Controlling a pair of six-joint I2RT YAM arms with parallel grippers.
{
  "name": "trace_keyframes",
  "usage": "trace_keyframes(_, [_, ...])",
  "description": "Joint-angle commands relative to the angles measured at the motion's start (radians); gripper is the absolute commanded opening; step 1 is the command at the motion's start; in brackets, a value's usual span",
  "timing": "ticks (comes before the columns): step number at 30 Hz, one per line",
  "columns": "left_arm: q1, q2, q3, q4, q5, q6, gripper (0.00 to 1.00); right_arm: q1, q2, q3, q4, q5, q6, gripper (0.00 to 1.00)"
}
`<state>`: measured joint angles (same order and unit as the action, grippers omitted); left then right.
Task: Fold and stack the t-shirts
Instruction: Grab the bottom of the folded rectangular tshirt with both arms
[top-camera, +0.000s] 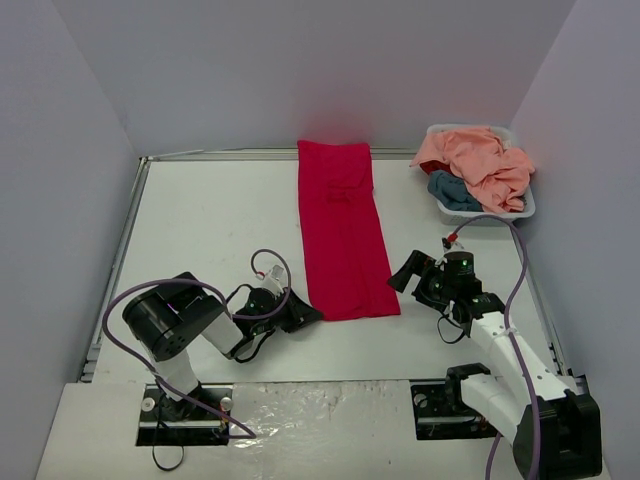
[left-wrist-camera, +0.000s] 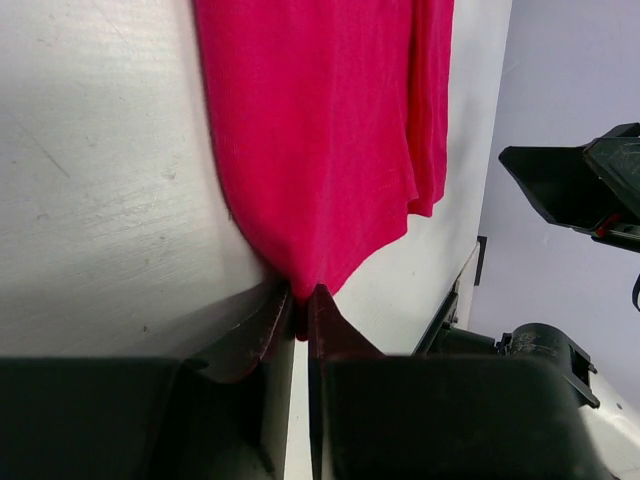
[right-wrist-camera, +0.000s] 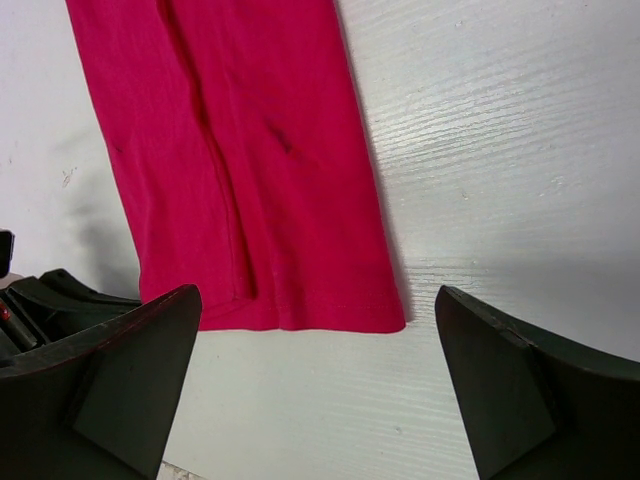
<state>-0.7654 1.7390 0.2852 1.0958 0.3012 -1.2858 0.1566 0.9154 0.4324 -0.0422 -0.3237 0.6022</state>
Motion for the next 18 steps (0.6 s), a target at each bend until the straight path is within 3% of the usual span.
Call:
trace_keyframes(1, [-0.005,0.053,-0.043,-0.249,-0.024,0.063,0.04,-0.006,-0.009,-0.012,-0.004,-0.014,-0.005,1.00])
trace_keyframes(9, [-0.005,0.007,-0.014,-0.322,-0.007,0.112,0.03,-0.006,0.002,-0.024,-0.007,-0.040,0.013,1.00])
trace_keyframes(18, [-0.005,-0.265,0.084,-0.744,-0.085,0.236,0.03,-0.006,0.048,-0.058,-0.013,-0.041,0.059,1.00])
